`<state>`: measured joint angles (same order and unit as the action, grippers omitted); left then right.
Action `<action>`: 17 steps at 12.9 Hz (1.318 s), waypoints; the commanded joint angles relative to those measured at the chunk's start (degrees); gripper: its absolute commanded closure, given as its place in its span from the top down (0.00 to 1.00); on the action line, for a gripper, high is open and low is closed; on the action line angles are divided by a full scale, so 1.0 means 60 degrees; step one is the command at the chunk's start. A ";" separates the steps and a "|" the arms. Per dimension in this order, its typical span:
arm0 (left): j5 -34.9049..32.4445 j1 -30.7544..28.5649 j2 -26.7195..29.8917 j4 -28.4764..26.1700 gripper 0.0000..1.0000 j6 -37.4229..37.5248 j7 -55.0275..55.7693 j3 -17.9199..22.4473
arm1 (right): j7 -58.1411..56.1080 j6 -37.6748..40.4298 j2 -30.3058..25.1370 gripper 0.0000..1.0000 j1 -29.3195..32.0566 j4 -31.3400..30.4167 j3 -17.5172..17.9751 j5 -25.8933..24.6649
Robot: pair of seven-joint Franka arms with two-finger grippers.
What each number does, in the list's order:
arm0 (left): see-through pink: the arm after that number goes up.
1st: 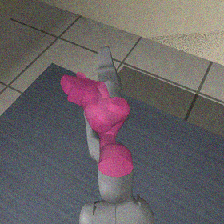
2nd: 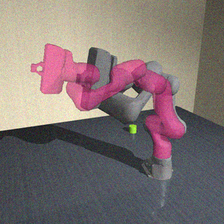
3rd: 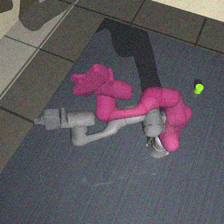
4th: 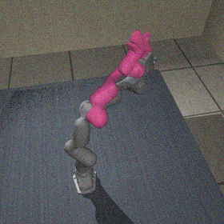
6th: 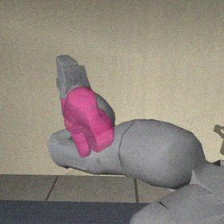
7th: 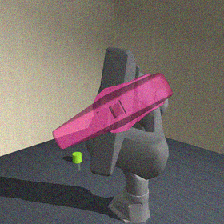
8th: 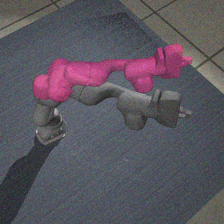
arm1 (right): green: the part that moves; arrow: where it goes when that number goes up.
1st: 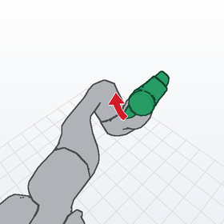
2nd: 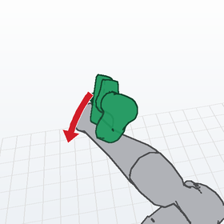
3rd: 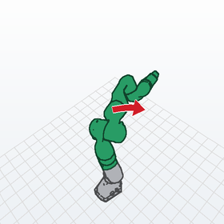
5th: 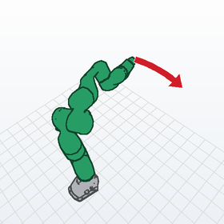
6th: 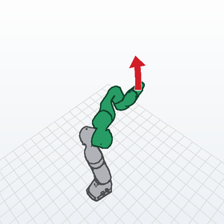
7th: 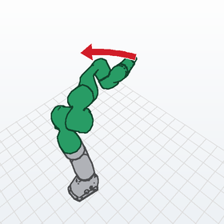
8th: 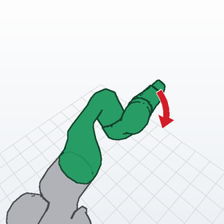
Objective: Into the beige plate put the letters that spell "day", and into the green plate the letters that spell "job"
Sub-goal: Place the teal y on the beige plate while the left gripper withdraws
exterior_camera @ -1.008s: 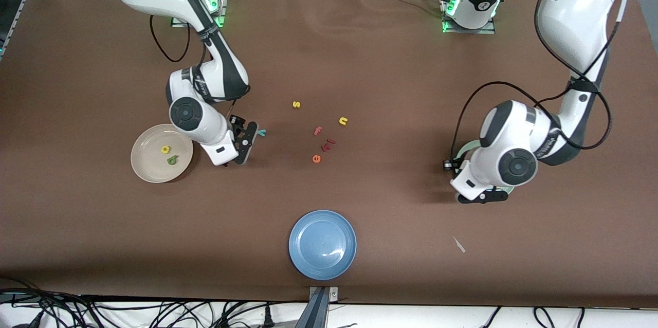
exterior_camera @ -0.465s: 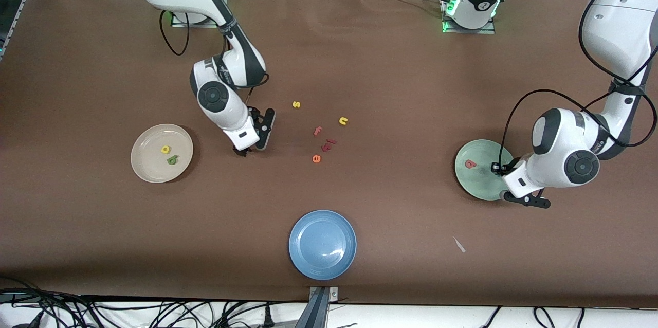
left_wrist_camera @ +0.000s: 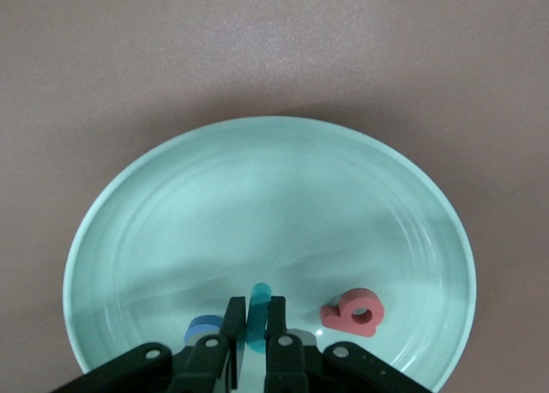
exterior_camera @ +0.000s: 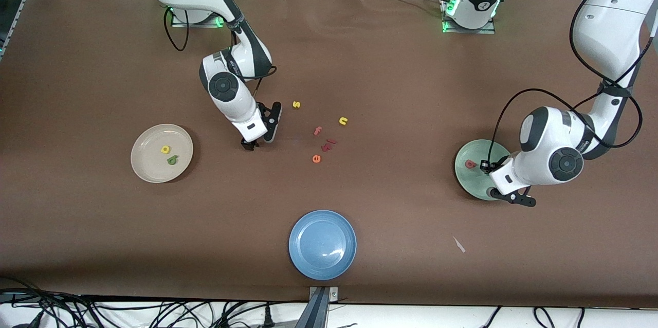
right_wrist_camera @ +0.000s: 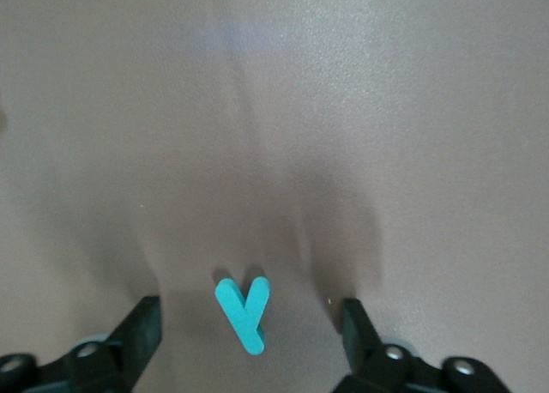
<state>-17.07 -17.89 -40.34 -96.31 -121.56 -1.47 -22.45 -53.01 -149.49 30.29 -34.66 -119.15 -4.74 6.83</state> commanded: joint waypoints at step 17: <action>0.0089 0.0169 0.2694 0.1368 1.00 0.3055 0.0290 -0.1017 | 0.3575 0.3336 -0.1136 0.00 -0.0023 0.0845 -0.2326 -0.0084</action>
<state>-17.02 -16.69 -27.82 -91.75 -110.16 1.43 -26.54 -35.42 -131.92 25.10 -34.58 -113.09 -15.42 6.83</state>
